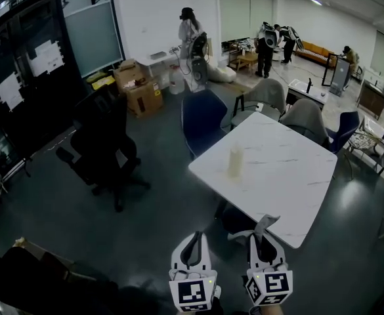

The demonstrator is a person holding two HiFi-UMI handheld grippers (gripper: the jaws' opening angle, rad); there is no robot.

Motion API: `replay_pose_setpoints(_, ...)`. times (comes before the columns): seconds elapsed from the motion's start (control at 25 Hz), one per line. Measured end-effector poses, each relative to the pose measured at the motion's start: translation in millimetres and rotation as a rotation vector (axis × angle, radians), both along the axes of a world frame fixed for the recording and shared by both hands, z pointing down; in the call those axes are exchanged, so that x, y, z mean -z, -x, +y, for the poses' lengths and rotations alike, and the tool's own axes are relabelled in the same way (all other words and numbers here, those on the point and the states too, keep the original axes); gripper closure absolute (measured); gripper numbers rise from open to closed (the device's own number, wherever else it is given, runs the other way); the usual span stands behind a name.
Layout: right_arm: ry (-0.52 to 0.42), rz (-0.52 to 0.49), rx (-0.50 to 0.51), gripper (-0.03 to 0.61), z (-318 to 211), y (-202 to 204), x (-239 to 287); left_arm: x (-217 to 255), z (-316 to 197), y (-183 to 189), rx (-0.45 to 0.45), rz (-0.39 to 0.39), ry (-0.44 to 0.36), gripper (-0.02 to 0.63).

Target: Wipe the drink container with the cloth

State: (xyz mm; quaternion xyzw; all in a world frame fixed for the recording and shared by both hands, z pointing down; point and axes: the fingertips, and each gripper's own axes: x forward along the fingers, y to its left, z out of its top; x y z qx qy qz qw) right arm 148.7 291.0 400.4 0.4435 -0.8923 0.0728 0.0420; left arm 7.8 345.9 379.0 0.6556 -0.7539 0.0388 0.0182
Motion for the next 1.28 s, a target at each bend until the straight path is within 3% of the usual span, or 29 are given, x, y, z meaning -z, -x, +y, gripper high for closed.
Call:
replay_pose_setpoints(0.28, 0.016, 0.006, -0.026, 0.522, -31, 36, -10, -8, -38, 39, -0.023, 0.013, 0.005, 0.586)
replay_pose_setpoints(0.76, 0.043, 0.058, -0.010, 0.522, -92, 65, -24, -21, -90, 71, -0.010, 0.057, 0.036, 0.586)
replay_pose_setpoints(0.96, 0.045, 0.053, 0.011, 0.522, -137, 75, -26, -22, -136, 75, -0.007, 0.074, 0.045, 0.586)
replay_pose_setpoints(1.12, 0.052, 0.051, 0.019, 0.522, -174, 83, -28, -21, -178, 77, -0.036, 0.023, 0.030, 0.584)
replay_pose_setpoints(1.28, 0.064, 0.064, 0.032, 0.522, -211, 91, -28, -16, -218, 79, -0.051, 0.020, 0.036, 0.584)
